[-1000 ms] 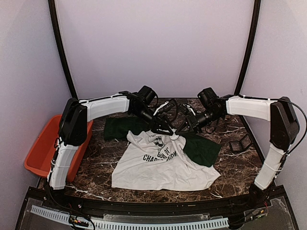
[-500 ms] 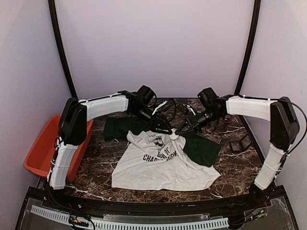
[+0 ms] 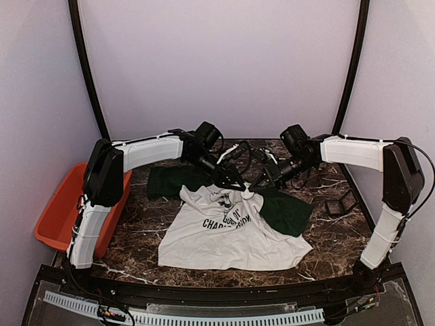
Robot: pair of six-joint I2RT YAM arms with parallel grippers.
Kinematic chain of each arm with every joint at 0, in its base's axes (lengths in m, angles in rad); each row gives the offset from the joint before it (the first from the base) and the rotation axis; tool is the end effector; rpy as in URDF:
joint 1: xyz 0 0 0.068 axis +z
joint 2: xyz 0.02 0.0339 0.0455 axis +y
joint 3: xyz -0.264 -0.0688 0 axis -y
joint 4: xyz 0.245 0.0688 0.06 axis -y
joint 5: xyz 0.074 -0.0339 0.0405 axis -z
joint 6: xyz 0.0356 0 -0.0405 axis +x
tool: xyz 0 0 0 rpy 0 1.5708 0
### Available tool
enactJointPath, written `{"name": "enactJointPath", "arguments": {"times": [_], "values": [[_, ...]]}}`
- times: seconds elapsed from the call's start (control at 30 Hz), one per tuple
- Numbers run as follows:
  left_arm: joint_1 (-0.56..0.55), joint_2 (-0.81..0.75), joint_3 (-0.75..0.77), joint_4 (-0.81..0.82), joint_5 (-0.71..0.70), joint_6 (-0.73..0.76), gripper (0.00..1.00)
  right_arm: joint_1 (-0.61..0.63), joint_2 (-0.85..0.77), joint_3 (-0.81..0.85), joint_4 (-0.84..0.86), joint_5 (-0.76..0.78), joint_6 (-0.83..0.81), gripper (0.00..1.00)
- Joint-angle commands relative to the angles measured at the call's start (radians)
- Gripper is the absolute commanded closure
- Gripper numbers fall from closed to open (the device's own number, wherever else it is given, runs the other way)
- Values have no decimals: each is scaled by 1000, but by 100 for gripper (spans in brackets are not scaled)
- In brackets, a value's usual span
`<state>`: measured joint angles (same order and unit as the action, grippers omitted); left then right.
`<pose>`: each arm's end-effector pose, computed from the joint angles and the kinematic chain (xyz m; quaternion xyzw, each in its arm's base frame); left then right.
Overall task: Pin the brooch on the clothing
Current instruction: Pin the brooch to the flattened clothing.
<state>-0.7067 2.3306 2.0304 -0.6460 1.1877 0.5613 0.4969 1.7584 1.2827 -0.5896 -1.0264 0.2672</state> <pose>0.3624 -0.3528 0.2189 0.6057 0.5336 -0.5496 0.2153 0.3013 0.1980 0.2331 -0.2186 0.8239 0.5223 0.0249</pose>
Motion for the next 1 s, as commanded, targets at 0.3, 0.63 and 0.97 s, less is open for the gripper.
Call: {"name": "enactJointPath", "arguments": {"times": [0.3,0.63,0.97], "values": [[-37,11,12,-36,-60,18,89,5,-6,29,22,0,-3,100],[-37,10,31,-98,-21,73,76,3,-8,24,19,14,-6,100],[-39,15,33,-92,-30,63,78,2,-1,32,15,16,-5,100]]}}
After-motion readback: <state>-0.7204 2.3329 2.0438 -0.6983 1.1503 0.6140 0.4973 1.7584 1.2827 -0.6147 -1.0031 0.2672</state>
